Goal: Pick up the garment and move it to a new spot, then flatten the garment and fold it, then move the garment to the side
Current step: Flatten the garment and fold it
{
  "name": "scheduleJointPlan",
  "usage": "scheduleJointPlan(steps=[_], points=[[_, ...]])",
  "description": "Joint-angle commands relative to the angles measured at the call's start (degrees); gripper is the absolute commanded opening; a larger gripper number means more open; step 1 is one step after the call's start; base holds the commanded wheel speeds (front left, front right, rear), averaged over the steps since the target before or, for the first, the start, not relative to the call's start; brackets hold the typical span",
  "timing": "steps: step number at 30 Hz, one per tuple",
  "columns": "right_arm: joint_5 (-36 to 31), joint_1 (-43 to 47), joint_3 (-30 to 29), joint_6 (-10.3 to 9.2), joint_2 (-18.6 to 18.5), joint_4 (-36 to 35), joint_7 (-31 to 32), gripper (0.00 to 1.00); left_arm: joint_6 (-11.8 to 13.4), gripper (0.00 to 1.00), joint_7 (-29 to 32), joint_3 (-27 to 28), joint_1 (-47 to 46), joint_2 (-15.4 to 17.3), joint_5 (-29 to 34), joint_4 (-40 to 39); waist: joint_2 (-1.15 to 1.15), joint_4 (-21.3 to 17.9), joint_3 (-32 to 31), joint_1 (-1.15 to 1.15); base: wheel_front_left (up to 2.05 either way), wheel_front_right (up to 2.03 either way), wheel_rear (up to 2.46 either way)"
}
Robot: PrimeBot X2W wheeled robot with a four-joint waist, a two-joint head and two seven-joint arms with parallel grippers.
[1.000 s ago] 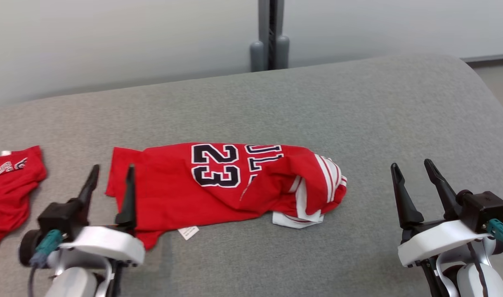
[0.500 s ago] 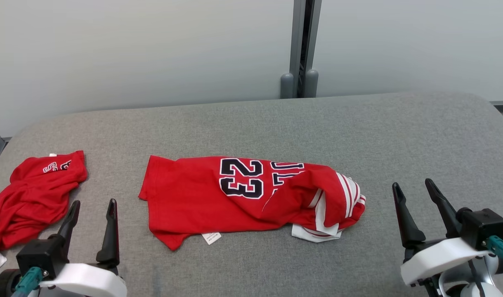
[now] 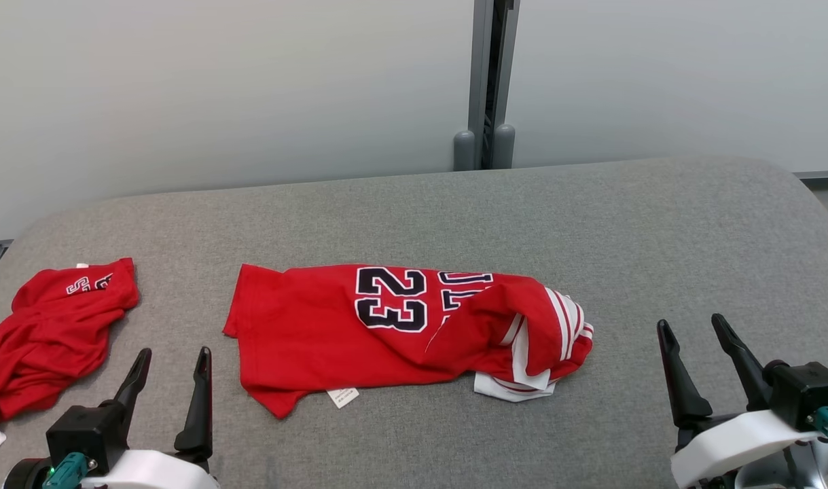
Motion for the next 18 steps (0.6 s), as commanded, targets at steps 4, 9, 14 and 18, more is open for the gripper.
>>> scheduleJointPlan(steps=[4, 9, 14, 18], points=[[0.03, 0.61, -0.29, 0.00, -0.27, -0.55, 0.13, 1.00, 0.66, 1.00, 0.76, 0.08, 0.47, 0.72, 0.59, -0.92, 0.00, 0.02, 0.24, 0.00, 0.00, 0.00, 0.00], [0.11, 0.44, -0.19, 0.00, -0.27, -0.52, 0.17, 1.00, 0.92, 1.00, 1.10, -0.04, 0.48, 0.93, 0.69, -1.60, 0.00, 0.15, 0.46, 0.00, 0.00, 0.00, 0.00], [-0.80, -0.52, 1.59, 0.00, -0.26, 0.27, 1.42, 1.00, 1.08, 1.00, 1.40, -0.20, -0.19, 1.15, 0.93, -2.07, 0.00, 0.44, 1.01, 0.00, 0.00, 0.00, 0.00], [-1.57, -1.17, 4.38, 0.00, -0.28, 2.83, 4.12, 1.00, 1.04, 1.00, 1.73, -0.64, -1.24, 0.83, 0.78, -2.13, 0.00, 1.11, 2.05, 0.00, 0.00, 0.00, 0.00]])
